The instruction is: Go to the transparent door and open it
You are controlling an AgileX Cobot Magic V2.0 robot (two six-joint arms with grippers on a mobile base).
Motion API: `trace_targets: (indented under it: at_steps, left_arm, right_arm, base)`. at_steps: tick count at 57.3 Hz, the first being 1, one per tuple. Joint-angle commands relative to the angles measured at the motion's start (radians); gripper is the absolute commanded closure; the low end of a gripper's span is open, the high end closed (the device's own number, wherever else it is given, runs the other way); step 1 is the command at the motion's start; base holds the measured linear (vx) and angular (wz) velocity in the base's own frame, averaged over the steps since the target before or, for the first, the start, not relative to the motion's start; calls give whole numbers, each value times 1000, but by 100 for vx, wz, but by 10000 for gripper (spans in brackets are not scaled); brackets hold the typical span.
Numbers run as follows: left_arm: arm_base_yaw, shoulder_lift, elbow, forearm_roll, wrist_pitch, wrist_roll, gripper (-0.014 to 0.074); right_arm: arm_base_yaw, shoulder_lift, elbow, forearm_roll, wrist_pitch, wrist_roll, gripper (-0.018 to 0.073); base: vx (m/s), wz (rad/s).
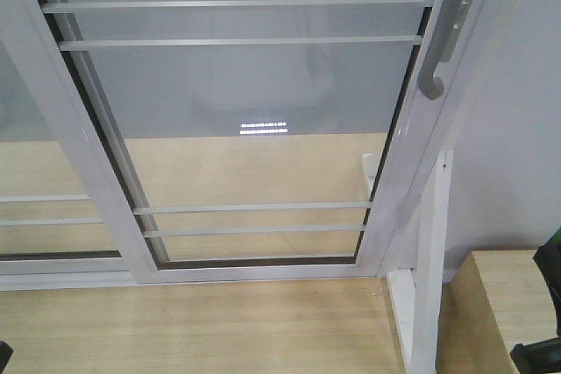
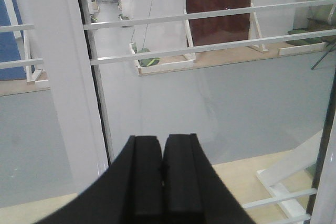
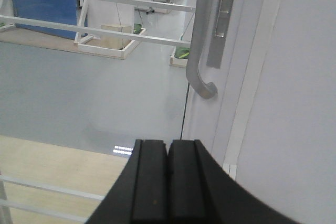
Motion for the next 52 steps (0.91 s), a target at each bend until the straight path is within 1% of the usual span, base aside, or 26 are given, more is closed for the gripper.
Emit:
trace_targets:
  at_steps: [1,45,48,52]
  left_arm:
    - [-1,-14,8,-2,-82,-3,603]
    - [-6,-14,8,-2,-68,-3,603]
    - [-6,-14,8,-2,-68,-3,603]
    - [-6,-14,8,-2,-82,-3,603]
  right_arm:
    - [-3,-1,4,-1,-84,-1,566]
    - [-4,-1,4,-1,-84,-1,566]
    - [-4,-1,4,-6,-95,-6,566]
    - [-4,-1,4,-30,-148,-29,566]
  base:
    - [-2,-3]
    - [0,-1]
    - [0,0]
    - [0,0]
